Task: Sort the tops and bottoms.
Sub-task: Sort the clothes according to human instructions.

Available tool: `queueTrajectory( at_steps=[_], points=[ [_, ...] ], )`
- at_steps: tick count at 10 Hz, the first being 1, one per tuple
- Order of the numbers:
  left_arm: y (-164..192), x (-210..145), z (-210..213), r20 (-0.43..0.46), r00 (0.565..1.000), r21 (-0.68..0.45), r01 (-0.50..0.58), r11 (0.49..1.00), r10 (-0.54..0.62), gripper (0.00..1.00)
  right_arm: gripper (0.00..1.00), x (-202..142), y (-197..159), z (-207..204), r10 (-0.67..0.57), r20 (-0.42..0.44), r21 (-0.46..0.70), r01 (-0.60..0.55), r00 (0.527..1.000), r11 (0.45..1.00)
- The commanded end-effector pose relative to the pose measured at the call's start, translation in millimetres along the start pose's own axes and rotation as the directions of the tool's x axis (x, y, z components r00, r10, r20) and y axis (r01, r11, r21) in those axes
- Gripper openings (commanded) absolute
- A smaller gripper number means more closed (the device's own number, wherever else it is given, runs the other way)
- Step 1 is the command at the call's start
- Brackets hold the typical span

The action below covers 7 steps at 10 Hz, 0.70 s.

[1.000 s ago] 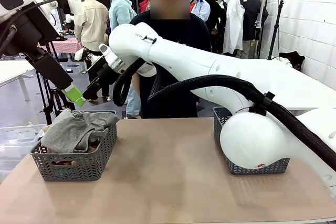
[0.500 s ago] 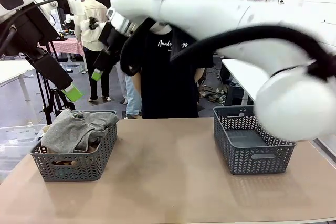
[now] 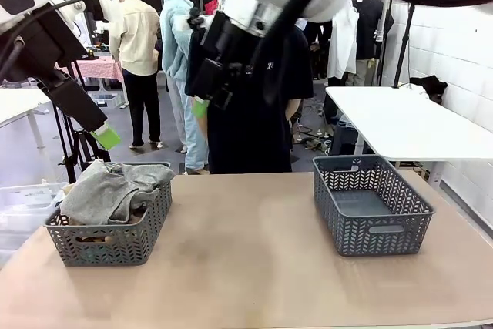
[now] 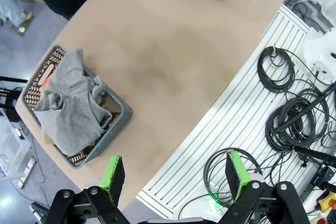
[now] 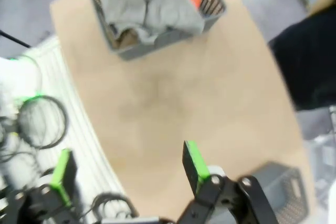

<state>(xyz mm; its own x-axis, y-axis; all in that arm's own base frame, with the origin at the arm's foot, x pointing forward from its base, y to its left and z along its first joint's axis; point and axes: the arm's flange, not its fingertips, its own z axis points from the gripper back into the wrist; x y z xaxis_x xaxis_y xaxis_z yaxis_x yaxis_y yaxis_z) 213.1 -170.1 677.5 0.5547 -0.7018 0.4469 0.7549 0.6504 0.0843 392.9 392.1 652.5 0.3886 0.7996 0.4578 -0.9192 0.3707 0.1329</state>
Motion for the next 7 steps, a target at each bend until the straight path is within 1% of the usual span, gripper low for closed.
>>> queueTrajectory(
  at_steps=[1, 2, 3, 4, 7],
  points=[
    [0, -1, 0, 0.001, 1.0, -0.003, -0.004, 1.0, 0.004, 1.0, 1.0, -111, 61, -15, -0.069, 0.085, -0.039, 0.073, 0.994, 0.997],
    [0, -1, 0, 0.001, 1.0, -0.003, -0.004, 1.0, 0.004, 1.0, 1.0, -132, 76, -15, -0.085, 0.119, -0.061, 0.092, 0.989, 0.994],
    [0, -1, 0, 0.001, 1.0, -0.003, -0.004, 1.0, 0.004, 1.0, 1.0, -150, 88, -13, -0.098, 0.173, -0.093, 0.116, 0.98, 0.989],
    [0, -1, 0, 0.001, 1.0, -0.003, -0.004, 1.0, 0.004, 1.0, 1.0, -158, 92, -14, -0.098, 0.211, -0.103, 0.122, 0.972, 0.987],
    [0, -1, 0, 0.001, 1.0, -0.003, -0.004, 1.0, 0.004, 1.0, 1.0, -149, 73, -20, -0.075, 0.22, -0.082, 0.095, 0.973, 0.992]
  ],
)
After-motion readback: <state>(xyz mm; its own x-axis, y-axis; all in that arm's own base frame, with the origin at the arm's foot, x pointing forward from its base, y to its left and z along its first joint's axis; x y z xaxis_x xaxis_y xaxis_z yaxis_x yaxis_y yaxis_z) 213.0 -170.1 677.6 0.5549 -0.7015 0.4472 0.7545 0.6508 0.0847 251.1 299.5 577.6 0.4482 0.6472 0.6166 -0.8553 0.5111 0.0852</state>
